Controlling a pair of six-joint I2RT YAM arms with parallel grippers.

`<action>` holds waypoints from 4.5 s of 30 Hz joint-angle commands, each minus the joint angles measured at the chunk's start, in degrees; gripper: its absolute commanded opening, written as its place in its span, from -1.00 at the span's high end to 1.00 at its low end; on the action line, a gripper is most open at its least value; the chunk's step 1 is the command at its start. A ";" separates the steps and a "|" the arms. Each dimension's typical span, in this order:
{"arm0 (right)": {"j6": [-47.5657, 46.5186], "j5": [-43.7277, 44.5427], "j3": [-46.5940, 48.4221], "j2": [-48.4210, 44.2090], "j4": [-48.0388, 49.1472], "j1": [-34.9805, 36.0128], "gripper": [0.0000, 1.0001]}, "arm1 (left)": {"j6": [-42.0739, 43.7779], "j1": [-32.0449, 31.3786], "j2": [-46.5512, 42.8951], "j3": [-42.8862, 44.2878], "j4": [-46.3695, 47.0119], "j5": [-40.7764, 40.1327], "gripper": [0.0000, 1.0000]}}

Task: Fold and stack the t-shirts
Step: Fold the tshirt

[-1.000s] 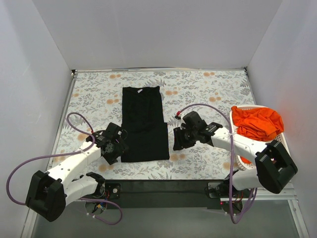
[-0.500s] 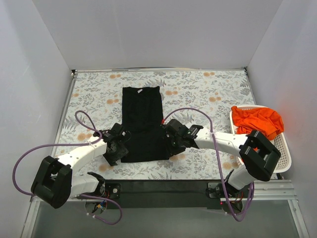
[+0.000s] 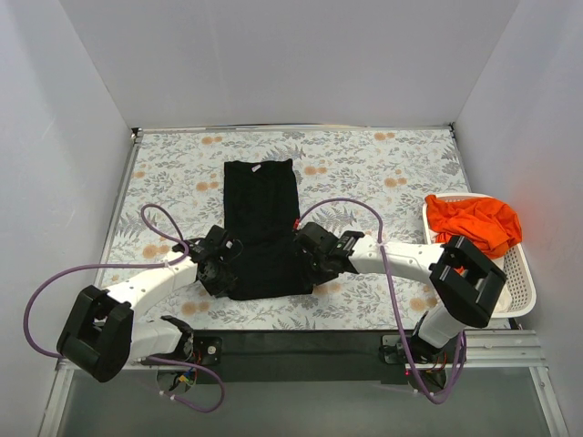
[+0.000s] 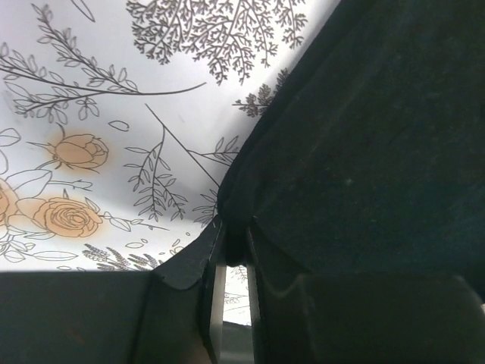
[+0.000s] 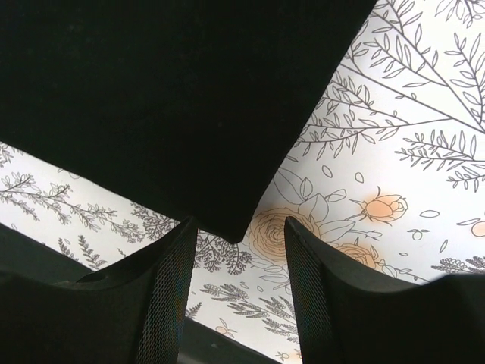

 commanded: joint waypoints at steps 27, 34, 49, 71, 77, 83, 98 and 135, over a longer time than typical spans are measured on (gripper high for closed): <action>1.42 3.81 4.09 12.18 -13.30 2.71 0.58 | -1.01 -1.02 -1.33 -4.21 2.35 3.58 1.00; -2.54 -1.44 2.34 4.37 -18.12 2.80 0.97 | 0.74 -2.78 -7.04 -0.70 -3.71 10.08 1.00; -5.44 -4.37 21.11 -12.35 -50.90 3.42 0.97 | 4.62 -4.80 -19.97 21.87 -21.65 18.21 1.00; -22.05 -2.16 49.97 4.96 -48.46 -16.88 0.97 | 6.81 1.78 -2.92 35.96 -6.72 -2.13 1.00; -23.20 -9.62 48.13 6.64 -43.19 -19.96 0.97 | 8.39 6.53 -1.08 33.68 -0.48 1.20 1.00; -23.38 -17.36 46.90 8.14 -40.11 -23.65 0.97 | 9.62 9.17 3.85 33.85 3.13 3.06 1.00; -18.90 -39.59 29.33 -2.14 -26.84 -23.57 0.97 | 8.31 9.44 -8.88 28.14 4.54 5.43 1.00; -9.31 -44.88 16.22 -2.42 -3.46 -26.81 0.97 | 11.55 9.52 -0.56 31.02 12.79 4.90 1.00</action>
